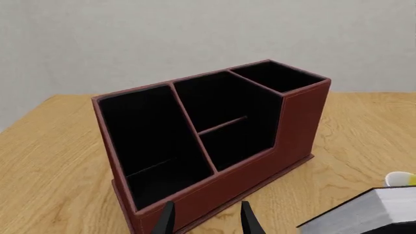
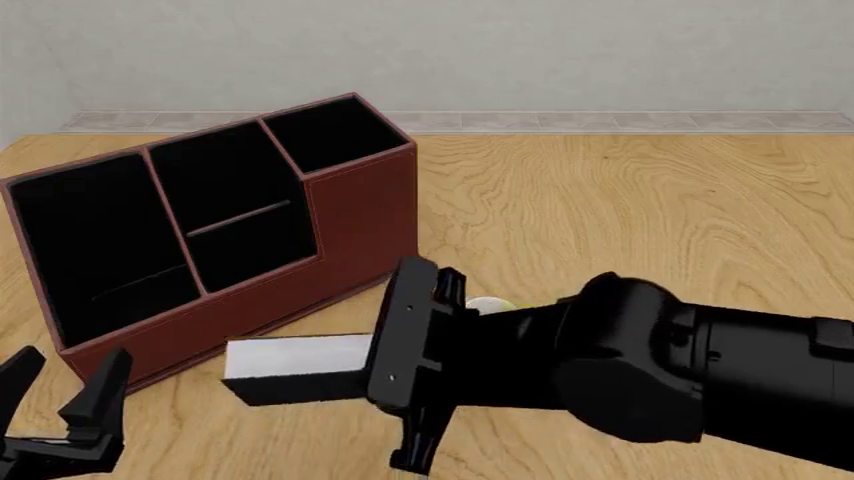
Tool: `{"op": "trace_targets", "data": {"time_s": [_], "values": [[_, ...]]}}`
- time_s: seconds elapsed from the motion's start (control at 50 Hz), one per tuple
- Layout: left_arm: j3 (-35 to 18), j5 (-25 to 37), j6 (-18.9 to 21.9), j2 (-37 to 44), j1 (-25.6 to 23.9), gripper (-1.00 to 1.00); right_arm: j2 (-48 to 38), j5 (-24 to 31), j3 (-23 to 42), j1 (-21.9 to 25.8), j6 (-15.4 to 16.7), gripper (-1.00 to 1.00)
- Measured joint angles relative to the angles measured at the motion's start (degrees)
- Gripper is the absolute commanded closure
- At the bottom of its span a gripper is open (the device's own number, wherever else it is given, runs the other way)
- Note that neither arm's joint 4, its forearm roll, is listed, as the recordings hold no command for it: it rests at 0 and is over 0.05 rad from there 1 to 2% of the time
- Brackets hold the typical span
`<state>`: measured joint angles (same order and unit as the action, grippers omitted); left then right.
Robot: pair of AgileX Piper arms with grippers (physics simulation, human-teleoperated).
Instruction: Pick up the book and place it in the right compartment of the caddy.
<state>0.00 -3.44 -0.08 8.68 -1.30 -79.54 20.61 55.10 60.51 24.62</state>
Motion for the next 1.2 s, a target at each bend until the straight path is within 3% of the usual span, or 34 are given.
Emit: {"op": "trace_targets", "data": {"time_s": [0.64,0.94,1.2], "values": [[0.0,1.05,0.53,-1.34,-0.42,-1.0,8.56,9.25,11.67,-1.7,-3.76,1.0],[0.0,1.33,0.8,-1.75,-0.5,-1.0,7.74,13.27,21.68,-4.31,-6.22,1.0],[0.0,1.64,0.86,-2.15,-0.47,-1.0,3.95,17.17,34.34,-7.03,-8.93,1.0]]}}
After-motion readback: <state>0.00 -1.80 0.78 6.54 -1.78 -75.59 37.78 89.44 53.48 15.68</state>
